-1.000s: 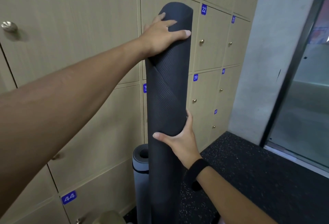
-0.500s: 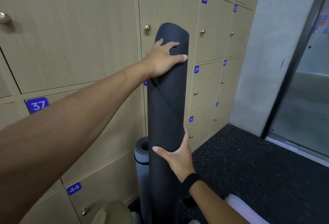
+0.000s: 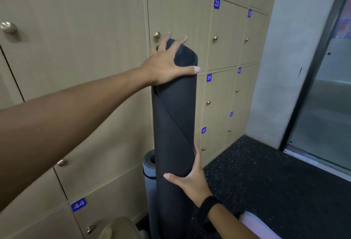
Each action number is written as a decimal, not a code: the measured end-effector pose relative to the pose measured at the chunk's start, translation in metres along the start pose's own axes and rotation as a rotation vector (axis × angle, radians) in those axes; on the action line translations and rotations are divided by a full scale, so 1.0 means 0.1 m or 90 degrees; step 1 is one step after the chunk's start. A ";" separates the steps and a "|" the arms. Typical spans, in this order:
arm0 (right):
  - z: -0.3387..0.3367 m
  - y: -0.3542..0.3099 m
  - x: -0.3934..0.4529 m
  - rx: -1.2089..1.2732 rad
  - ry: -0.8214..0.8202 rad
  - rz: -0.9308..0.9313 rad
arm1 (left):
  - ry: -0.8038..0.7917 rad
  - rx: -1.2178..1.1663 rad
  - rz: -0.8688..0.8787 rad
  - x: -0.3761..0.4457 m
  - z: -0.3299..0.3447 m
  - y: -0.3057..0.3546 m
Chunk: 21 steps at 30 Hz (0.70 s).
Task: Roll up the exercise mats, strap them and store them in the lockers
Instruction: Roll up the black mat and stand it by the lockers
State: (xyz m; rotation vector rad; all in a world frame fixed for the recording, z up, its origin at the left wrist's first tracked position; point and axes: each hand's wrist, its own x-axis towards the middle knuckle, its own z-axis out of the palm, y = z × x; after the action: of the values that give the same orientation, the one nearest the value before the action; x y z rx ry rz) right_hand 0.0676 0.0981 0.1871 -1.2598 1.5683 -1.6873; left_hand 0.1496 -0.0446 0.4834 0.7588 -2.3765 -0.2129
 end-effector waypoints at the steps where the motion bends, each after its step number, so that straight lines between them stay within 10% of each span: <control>1: -0.02 -0.01 0.00 -0.004 -0.010 0.004 | -0.017 0.016 0.017 0.05 -0.04 -0.01; 11: -0.18 0.04 -0.06 -0.010 -0.007 -0.003 | -0.062 0.314 0.203 0.34 -0.03 0.08; 21: -0.05 0.36 -0.17 -0.022 -0.002 0.038 | -0.026 0.301 0.145 0.14 0.40 -0.09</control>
State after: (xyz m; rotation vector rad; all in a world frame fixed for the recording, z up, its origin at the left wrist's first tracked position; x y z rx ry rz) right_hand 0.0632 0.1077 0.1486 -1.2212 1.6236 -1.6266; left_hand 0.1206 -0.0608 0.4559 0.6841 -2.5568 0.4465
